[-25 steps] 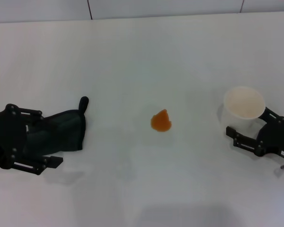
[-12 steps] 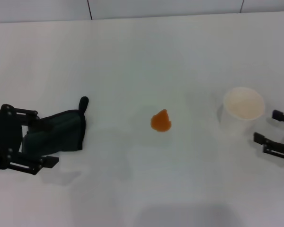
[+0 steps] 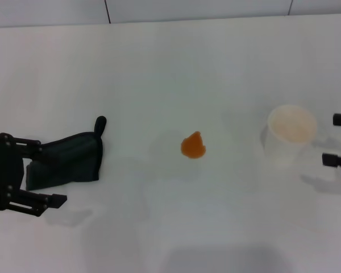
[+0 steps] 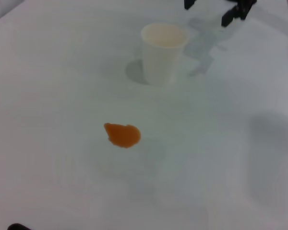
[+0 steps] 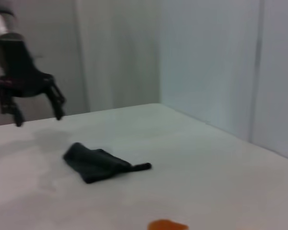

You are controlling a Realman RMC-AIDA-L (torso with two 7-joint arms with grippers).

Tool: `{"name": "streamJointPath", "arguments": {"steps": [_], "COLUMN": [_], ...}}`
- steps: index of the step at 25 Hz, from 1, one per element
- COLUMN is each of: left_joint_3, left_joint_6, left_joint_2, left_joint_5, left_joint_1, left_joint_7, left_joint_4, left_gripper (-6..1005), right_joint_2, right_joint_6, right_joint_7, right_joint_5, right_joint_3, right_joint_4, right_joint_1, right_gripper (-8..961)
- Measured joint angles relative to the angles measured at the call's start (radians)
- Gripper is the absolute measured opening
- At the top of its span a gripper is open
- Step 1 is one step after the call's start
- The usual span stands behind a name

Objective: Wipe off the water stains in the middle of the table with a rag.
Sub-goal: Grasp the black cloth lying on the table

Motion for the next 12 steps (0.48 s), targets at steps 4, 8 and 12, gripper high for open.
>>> {"name": "streamJointPath", "arguments": {"steps": [4, 8, 12], "left_joint_3": [-0.001, -0.008, -0.025], "left_joint_6": [-0.007, -0.019, -0.023], "left_joint_2": [-0.009, -0.014, -0.024], "left_joint_5": [0.005, 0.011, 0.04], "left_joint_1": [0.007, 0.017, 0.02], "left_joint_7": [-0.001, -0.012, -0.03], "left_joint_4": [0.023, 0.034, 0.043], "left_gripper": [806, 806, 806], "right_joint_2": [-0.015, -0.016, -0.01], "right_joint_6": [-0.064, -0.076, -0.091], "right_joint_7": [0.155, 0.25, 0.28], "right_joint_5": [-0.116, -0.24, -0.297], "right_joint_3": [0.024, 0.027, 0.022], "right_joint_4": [-0.108, -0.164, -0.194], "right_joint_1": [0.089, 0.189, 0.248], "right_gripper": [861, 861, 862]}}
